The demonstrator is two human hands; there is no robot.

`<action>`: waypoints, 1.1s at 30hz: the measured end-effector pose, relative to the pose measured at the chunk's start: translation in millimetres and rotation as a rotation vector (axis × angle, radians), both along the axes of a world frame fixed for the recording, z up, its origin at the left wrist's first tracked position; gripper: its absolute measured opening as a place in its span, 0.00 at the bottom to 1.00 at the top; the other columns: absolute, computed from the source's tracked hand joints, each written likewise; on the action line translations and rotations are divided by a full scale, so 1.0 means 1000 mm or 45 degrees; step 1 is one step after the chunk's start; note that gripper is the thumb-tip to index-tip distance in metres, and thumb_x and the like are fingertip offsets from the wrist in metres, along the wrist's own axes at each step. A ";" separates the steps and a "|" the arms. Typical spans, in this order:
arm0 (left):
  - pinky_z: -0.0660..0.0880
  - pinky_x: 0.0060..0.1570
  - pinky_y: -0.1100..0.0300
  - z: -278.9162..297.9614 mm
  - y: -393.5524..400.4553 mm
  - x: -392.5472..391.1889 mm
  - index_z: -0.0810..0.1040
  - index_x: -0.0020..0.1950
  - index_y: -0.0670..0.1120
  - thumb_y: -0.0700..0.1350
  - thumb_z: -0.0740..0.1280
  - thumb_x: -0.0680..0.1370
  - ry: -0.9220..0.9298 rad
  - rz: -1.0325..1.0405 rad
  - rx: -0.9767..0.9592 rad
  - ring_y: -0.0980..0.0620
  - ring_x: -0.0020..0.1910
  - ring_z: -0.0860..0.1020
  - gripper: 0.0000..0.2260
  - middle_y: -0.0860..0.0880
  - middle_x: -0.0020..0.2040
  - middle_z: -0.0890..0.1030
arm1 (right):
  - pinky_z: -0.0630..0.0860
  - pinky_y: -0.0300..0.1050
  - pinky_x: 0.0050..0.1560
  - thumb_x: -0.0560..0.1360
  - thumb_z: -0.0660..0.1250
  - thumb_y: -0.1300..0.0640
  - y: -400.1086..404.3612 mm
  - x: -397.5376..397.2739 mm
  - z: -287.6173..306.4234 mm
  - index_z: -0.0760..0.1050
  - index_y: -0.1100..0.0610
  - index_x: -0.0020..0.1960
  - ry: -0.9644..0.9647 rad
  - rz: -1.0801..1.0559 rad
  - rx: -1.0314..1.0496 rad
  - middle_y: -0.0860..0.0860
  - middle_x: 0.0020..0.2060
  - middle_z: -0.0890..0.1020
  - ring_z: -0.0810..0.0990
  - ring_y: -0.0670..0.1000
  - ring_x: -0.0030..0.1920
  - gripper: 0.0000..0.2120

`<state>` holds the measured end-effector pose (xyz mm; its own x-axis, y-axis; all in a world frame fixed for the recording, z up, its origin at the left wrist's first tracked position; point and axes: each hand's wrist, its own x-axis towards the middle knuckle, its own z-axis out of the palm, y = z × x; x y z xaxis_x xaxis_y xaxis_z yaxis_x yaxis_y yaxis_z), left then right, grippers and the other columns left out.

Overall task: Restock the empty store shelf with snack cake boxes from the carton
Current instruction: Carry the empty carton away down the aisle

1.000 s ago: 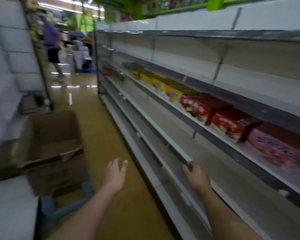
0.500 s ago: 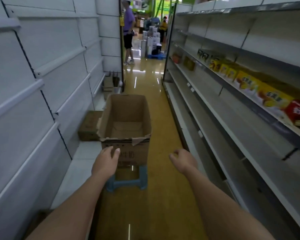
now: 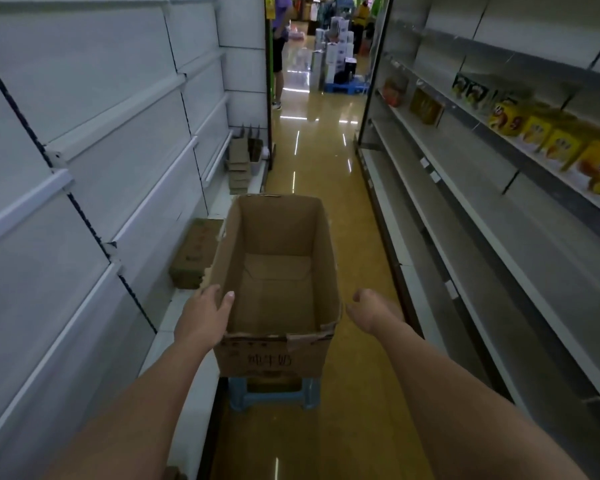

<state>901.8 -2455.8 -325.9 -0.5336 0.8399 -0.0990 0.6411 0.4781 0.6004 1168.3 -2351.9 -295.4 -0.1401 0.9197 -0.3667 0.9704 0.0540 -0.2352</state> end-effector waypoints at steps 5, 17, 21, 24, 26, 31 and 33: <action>0.71 0.62 0.47 -0.017 0.055 -0.042 0.66 0.73 0.46 0.52 0.61 0.80 0.023 0.050 -0.095 0.42 0.66 0.70 0.22 0.43 0.71 0.68 | 0.72 0.49 0.60 0.81 0.56 0.48 0.056 -0.029 -0.015 0.67 0.53 0.69 -0.168 0.030 0.004 0.53 0.61 0.76 0.75 0.54 0.59 0.19; 0.68 0.66 0.44 -0.081 0.179 -0.154 0.58 0.76 0.45 0.51 0.67 0.77 -0.031 0.012 -0.320 0.41 0.71 0.65 0.32 0.42 0.75 0.62 | 0.73 0.43 0.44 0.81 0.57 0.50 0.160 -0.109 -0.071 0.69 0.58 0.64 -0.407 -0.115 0.008 0.53 0.55 0.76 0.77 0.51 0.49 0.15; 0.71 0.63 0.44 -0.103 0.210 -0.161 0.62 0.75 0.44 0.55 0.66 0.77 -0.176 0.077 -0.359 0.40 0.69 0.68 0.30 0.42 0.73 0.66 | 0.77 0.46 0.48 0.80 0.60 0.49 0.181 -0.120 -0.097 0.59 0.59 0.72 -0.351 -0.211 -0.013 0.56 0.60 0.75 0.78 0.54 0.56 0.25; 0.72 0.61 0.48 -0.114 0.229 -0.165 0.65 0.74 0.44 0.52 0.64 0.79 -0.193 0.054 -0.402 0.41 0.66 0.71 0.25 0.42 0.69 0.71 | 0.77 0.45 0.41 0.81 0.59 0.49 0.193 -0.124 -0.111 0.48 0.59 0.76 -0.336 -0.246 0.002 0.56 0.55 0.78 0.80 0.52 0.48 0.32; 0.74 0.54 0.50 -0.121 0.235 -0.165 0.69 0.70 0.44 0.47 0.64 0.78 -0.184 0.039 -0.461 0.41 0.59 0.75 0.20 0.42 0.63 0.76 | 0.74 0.44 0.37 0.81 0.60 0.51 0.200 -0.124 -0.118 0.44 0.58 0.77 -0.261 -0.318 0.001 0.56 0.52 0.79 0.78 0.51 0.43 0.34; 0.69 0.37 0.55 -0.134 0.239 -0.148 0.71 0.49 0.43 0.39 0.65 0.76 -0.170 0.091 -0.590 0.46 0.39 0.73 0.05 0.43 0.44 0.75 | 0.77 0.46 0.40 0.79 0.62 0.58 0.211 -0.119 -0.129 0.47 0.59 0.77 -0.237 -0.409 -0.052 0.56 0.48 0.79 0.79 0.52 0.42 0.33; 0.68 0.35 0.55 -0.134 0.246 -0.141 0.71 0.48 0.41 0.38 0.65 0.76 -0.124 0.105 -0.580 0.47 0.37 0.72 0.04 0.43 0.42 0.74 | 0.79 0.46 0.43 0.79 0.61 0.61 0.212 -0.125 -0.133 0.53 0.60 0.72 -0.289 -0.386 -0.012 0.55 0.46 0.79 0.80 0.52 0.43 0.26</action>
